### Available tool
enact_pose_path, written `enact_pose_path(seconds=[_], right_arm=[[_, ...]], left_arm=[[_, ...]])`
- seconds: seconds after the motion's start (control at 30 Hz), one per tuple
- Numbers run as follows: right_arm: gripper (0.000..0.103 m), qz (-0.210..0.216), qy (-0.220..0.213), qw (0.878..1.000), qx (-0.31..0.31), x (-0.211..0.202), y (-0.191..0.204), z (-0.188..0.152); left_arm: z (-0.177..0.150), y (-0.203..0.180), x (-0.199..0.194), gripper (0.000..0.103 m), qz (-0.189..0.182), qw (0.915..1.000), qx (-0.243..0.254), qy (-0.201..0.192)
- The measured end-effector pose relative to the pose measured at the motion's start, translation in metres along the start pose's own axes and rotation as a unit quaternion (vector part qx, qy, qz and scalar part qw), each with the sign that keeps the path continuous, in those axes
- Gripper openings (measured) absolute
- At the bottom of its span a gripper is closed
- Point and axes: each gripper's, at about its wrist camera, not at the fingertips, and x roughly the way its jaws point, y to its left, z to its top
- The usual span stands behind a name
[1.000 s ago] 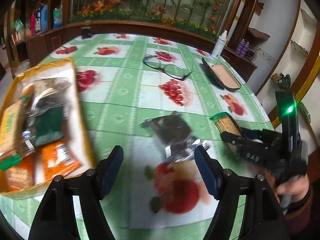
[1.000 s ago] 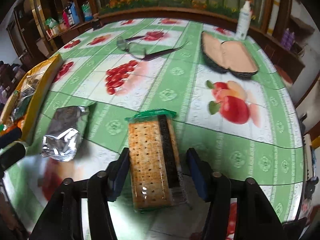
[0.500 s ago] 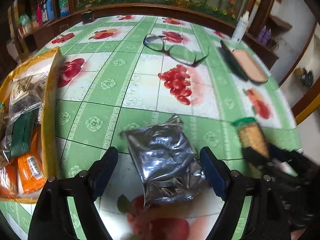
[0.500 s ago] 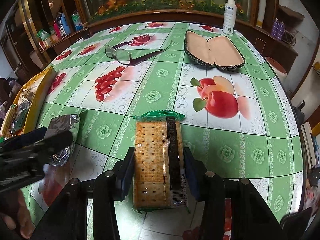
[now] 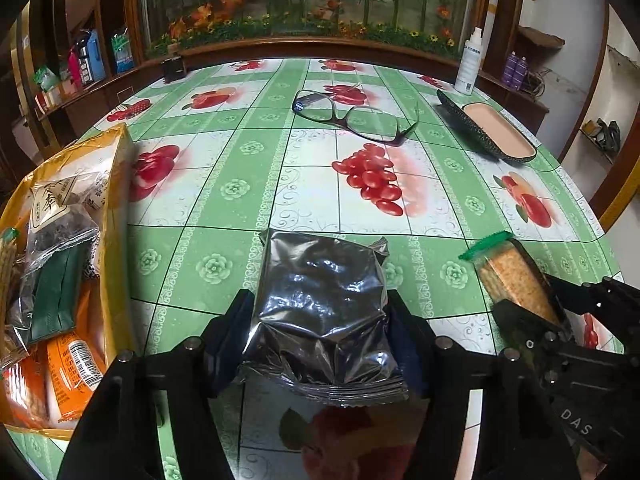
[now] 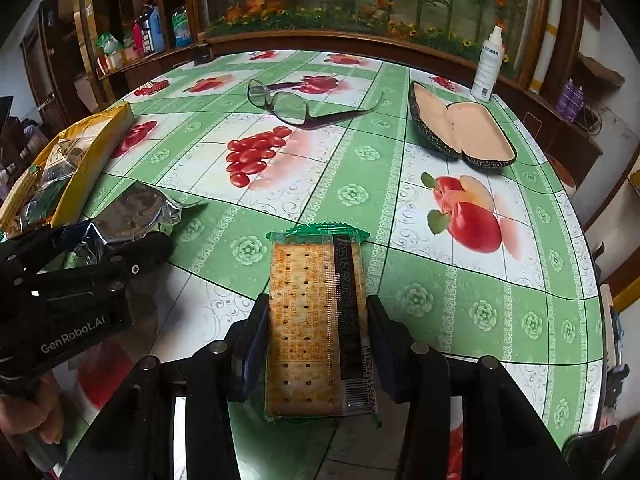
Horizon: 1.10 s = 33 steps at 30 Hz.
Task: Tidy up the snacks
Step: 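Grasp the silver foil packet with the left gripper while the right holds the cracker sleeve, then carry the foil packet with the left gripper while the right carries the cracker sleeve toward the tray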
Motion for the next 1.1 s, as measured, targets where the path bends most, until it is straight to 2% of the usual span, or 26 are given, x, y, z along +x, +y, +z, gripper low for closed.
enact_pose_path(seconds=[0.3, 0.93, 1.1], right_arm=[[0.05, 0.001, -0.004, 1.0, 0.004, 0.0022, -0.0002, 0.0022], [0.05, 0.003, -0.007, 1.0, 0.008, 0.0035, -0.0005, 0.0038], [0.05, 0.004, -0.006, 1.0, 0.009, 0.0035, -0.0007, 0.0042]], left_arm=[[0.0, 0.0092, -0.0046, 0.059, -0.012, 0.9994, -0.027, -0.015], [0.0008, 0.0081, -0.0059, 0.059, -0.011, 0.9995, -0.025, -0.017], [0.0016, 0.0048, -0.0085, 0.059, -0.001, 0.9996, -0.016, -0.023]])
